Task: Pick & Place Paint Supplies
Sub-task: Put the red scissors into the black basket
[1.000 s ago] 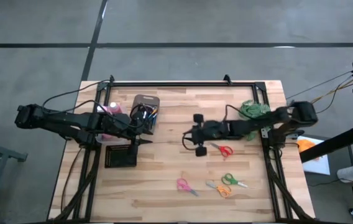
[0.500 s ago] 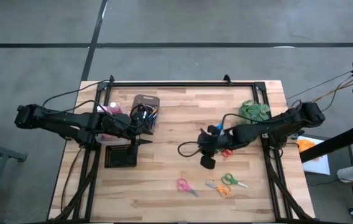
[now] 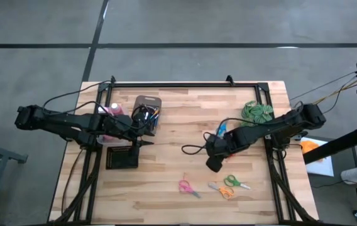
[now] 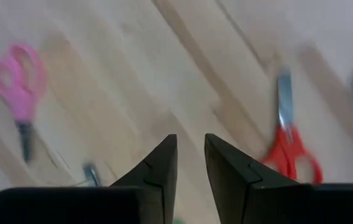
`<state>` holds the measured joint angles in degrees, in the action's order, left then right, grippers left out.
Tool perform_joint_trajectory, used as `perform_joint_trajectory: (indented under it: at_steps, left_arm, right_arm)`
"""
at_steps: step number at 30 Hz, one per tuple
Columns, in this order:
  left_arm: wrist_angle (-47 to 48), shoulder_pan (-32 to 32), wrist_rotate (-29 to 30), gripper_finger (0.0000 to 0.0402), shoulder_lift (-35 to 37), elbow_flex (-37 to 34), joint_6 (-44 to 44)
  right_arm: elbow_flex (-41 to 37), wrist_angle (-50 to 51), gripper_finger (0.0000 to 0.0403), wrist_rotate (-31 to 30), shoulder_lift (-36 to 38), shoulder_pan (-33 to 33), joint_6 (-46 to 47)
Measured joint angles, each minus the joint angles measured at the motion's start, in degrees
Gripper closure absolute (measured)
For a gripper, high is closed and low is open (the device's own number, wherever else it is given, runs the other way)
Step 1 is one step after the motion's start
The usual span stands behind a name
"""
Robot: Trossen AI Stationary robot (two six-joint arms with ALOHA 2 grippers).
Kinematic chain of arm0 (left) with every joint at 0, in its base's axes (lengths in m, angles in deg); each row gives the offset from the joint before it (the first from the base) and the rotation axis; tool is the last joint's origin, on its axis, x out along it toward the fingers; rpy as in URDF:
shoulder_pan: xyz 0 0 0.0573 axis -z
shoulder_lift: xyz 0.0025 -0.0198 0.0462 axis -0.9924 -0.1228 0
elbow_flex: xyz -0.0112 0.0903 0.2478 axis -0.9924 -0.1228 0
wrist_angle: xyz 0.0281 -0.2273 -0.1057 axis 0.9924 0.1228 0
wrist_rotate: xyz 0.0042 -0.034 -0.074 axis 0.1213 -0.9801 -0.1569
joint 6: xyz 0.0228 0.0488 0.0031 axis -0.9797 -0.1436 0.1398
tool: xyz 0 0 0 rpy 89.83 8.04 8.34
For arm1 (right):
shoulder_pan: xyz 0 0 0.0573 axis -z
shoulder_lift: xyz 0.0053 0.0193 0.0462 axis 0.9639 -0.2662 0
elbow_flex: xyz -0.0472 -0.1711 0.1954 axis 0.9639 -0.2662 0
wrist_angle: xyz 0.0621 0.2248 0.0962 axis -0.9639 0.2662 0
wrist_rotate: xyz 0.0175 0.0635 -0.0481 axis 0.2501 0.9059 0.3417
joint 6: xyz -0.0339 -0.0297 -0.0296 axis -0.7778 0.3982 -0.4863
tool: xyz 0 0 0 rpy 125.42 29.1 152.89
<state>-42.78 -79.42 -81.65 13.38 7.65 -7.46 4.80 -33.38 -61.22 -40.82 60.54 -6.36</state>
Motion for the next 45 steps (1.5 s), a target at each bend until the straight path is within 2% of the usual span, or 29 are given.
perform_joint_trajectory:
  at_steps: [7, 15, 26, 36, 45]
  left_arm:
    - [0.28, 0.01, -0.01, 0.0236, 0.00, 0.01, 0.00]
    - [0.28, -0.02, 0.00, 0.0236, 0.00, 0.01, 0.00]
    - [0.28, 0.01, 0.00, 0.0236, 0.00, 0.02, 0.00]
    - [0.26, 0.00, 0.00, 0.0236, 0.00, 0.01, 0.00]
    - [0.23, 0.01, -0.01, 0.0236, 0.00, 0.00, 0.00]
  right_arm:
    - [-5.28, 2.72, 0.0322, 3.65, 1.02, 0.00, 6.57]
    - [-10.07, 2.25, 0.0322, 3.73, 1.22, 0.04, 10.60]
    - [-16.47, -4.23, 0.0321, 2.33, 1.22, 0.04, 9.22]
    - [-17.10, -4.58, 0.0321, -0.60, 1.08, 0.04, 9.20]
    - [-17.26, -5.69, 0.0321, -0.54, -1.72, 0.04, 7.11]
